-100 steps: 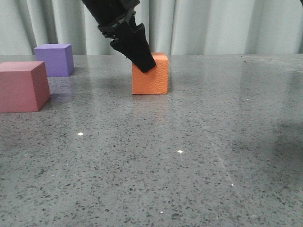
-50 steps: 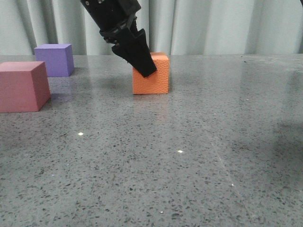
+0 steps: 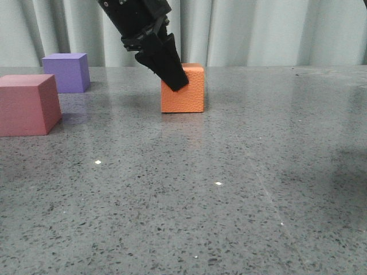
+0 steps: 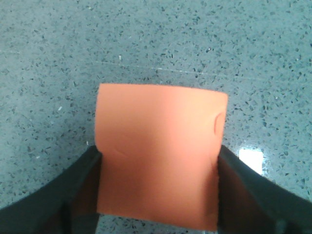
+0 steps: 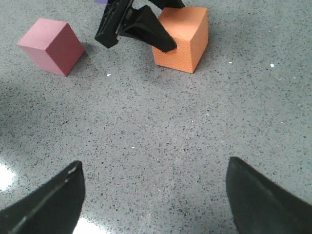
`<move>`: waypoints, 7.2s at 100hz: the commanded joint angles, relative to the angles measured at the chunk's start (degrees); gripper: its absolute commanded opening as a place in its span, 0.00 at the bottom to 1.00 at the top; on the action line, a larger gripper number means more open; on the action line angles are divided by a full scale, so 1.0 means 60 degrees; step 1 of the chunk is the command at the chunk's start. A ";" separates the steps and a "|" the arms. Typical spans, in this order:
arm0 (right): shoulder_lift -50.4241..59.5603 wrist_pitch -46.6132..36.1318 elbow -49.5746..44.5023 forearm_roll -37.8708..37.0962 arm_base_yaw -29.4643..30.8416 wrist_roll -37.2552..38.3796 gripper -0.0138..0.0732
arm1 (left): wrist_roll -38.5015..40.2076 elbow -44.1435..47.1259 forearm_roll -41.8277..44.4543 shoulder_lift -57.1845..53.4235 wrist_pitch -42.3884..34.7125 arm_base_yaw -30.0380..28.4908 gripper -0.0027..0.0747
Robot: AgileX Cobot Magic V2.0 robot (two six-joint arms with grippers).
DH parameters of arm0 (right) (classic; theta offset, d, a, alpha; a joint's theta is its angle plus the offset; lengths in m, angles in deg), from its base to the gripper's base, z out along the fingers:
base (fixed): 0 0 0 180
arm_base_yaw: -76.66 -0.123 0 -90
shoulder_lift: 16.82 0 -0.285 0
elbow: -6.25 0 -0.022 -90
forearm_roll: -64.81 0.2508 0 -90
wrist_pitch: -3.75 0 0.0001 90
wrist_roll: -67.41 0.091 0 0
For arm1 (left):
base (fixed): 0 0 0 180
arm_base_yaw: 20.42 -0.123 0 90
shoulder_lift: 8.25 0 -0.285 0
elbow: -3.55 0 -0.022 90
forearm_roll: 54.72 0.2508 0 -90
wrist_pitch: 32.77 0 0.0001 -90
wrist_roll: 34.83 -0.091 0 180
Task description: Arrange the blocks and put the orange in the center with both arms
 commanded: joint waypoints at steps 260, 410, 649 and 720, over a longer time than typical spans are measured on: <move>0.0117 -0.0601 0.0216 0.0081 0.0015 -0.0087 0.84 | 1.5278 0.2174 0.6270 -0.2909 -0.0994 -0.1473 0.22; 0.0164 -0.0614 0.0216 0.0081 0.0015 -0.0087 0.84 | 1.5087 0.2173 0.6364 -0.4196 -0.0977 -0.1048 0.77; 0.5831 -0.2276 -0.3588 -0.1099 0.0015 -0.0087 0.02 | 1.4417 1.3519 0.6847 -1.5818 -0.7487 0.0177 0.01; 0.5831 -0.2276 -0.3588 -0.1099 0.0015 -0.0087 0.02 | 1.0697 1.4518 0.5020 -1.6671 -0.8840 -0.1622 0.01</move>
